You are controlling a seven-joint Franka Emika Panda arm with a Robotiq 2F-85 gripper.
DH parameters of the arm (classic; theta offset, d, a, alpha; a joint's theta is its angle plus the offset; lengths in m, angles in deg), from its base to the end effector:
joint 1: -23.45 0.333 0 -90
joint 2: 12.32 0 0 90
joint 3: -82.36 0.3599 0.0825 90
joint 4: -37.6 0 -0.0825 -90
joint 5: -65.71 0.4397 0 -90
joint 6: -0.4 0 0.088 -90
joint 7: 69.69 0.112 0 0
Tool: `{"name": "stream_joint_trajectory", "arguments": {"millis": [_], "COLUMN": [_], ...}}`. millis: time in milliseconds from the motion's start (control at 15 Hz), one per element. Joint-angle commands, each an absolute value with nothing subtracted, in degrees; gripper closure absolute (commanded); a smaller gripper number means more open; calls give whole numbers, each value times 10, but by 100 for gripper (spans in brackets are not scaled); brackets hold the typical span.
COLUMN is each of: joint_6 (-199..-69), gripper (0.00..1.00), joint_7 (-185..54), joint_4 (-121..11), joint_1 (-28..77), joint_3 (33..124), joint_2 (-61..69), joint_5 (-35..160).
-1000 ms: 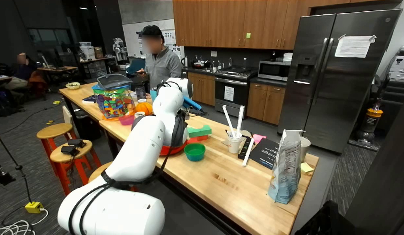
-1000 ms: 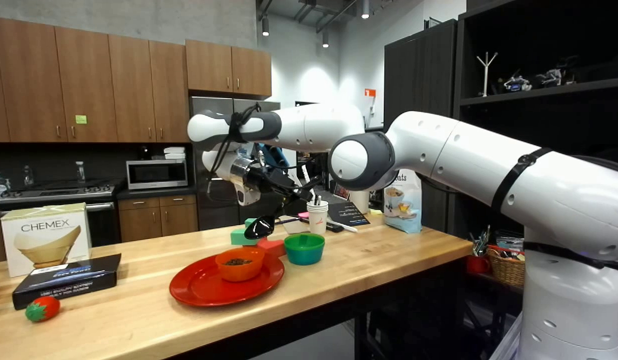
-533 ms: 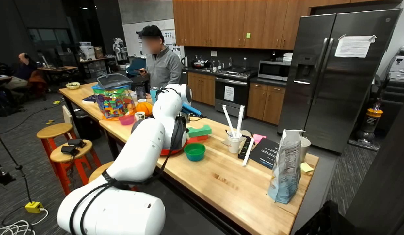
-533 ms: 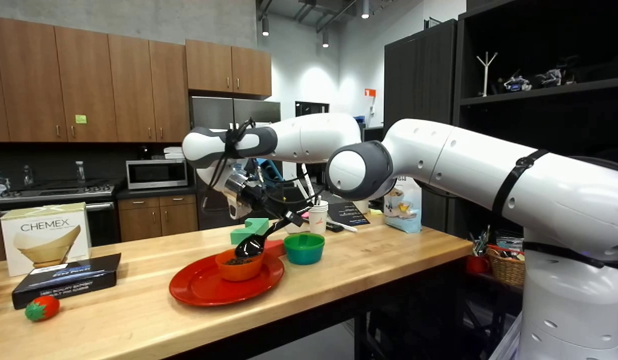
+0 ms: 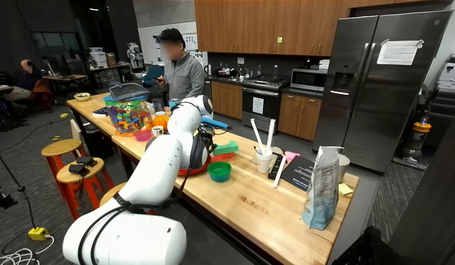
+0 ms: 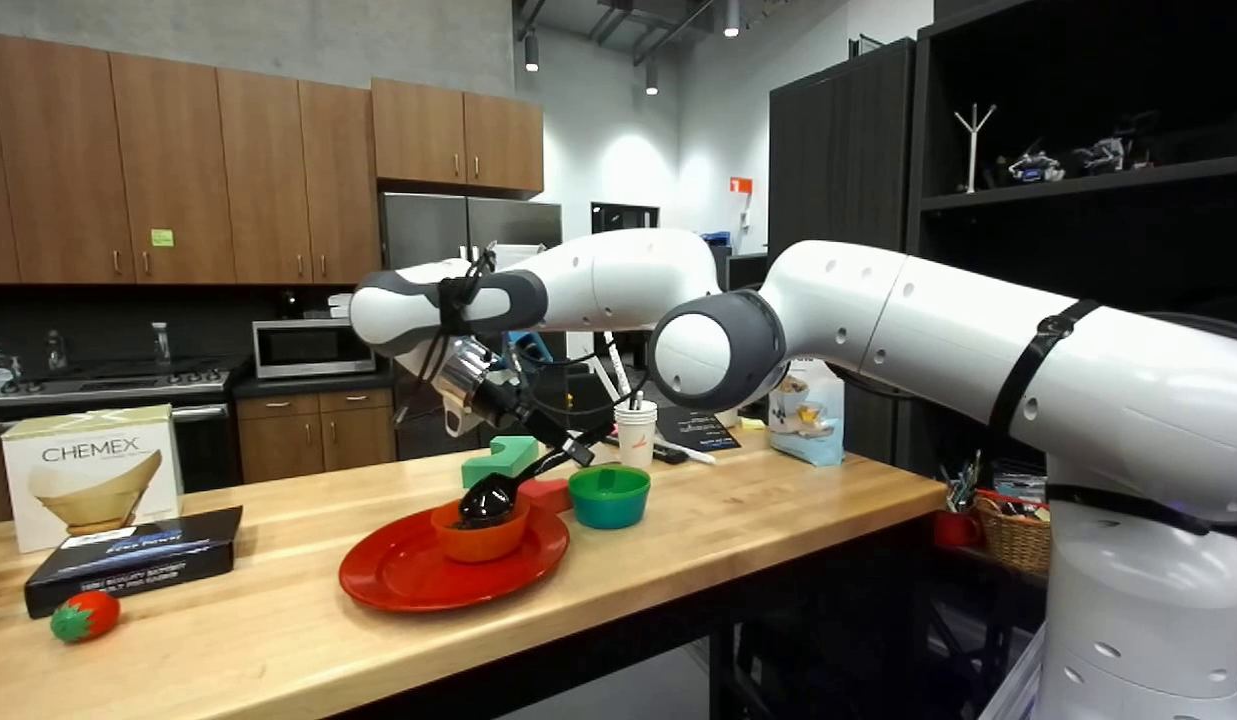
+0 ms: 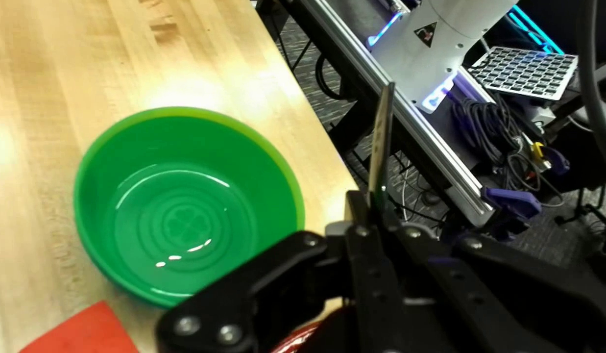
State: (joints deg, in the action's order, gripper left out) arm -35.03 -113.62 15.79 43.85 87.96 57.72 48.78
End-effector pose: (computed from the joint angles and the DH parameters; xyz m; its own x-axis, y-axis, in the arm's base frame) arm 0.7215 0.2548 0.3148 0.1510 0.6694 -0.7274 0.6733 -0.6084 -0.4201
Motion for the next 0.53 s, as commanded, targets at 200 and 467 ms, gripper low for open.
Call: {"name": "stream_joint_trajectory", "arguments": {"millis": [200, 467], "joint_6": [-418, -434], "gripper": [99, 60], "joint_7": [-1166, -1174], "joint_4": [132, 129], "joint_1": [442, 445], "joint_3": [877, 877], "joint_2": [544, 542], "joint_5": [478, 480]}}
